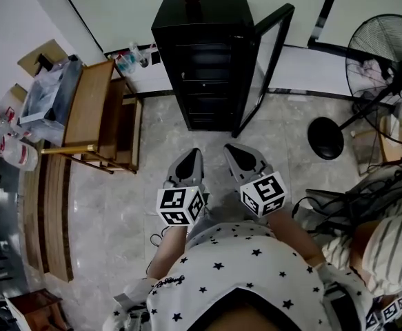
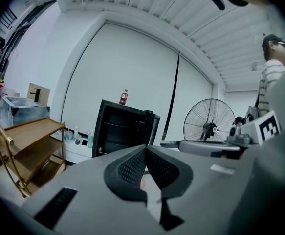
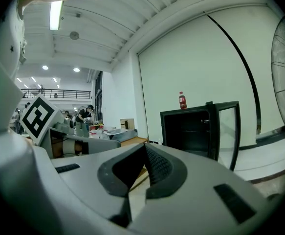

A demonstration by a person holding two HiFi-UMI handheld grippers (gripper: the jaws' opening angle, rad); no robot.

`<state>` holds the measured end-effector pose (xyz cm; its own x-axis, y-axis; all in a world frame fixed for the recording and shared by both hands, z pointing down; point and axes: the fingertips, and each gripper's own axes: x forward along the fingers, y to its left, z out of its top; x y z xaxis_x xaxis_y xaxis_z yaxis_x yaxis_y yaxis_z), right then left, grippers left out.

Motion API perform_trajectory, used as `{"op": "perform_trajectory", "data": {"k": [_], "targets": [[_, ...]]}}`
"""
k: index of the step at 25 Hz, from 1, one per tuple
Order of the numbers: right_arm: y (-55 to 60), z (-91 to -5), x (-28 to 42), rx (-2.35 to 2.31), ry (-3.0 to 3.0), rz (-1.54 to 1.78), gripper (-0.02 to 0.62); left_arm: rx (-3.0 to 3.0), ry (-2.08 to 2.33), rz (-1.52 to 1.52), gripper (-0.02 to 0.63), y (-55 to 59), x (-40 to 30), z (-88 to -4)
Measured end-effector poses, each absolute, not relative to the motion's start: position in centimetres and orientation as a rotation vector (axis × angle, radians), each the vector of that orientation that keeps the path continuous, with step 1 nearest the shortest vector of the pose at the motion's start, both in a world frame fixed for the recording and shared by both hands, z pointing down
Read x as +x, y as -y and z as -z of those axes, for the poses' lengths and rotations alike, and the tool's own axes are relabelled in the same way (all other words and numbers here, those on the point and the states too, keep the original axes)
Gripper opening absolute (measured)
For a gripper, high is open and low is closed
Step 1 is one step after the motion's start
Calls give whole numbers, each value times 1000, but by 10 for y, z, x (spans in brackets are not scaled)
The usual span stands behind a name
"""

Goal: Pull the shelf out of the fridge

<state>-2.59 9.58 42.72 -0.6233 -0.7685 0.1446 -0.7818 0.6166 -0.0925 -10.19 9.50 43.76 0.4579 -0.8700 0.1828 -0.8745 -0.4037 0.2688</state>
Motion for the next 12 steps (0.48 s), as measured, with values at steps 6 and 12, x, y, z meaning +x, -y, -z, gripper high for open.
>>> {"op": "perform_trajectory", "data": {"k": [6,12], "targets": [[-72,-430,-49,1399,2711,-246,-6,2416,1431,-45,12,-72,-128,-440],[-53,-438,-80,1444,2682,-265,-6,2434,1391,-70,12,-49,-158,-445]]}}
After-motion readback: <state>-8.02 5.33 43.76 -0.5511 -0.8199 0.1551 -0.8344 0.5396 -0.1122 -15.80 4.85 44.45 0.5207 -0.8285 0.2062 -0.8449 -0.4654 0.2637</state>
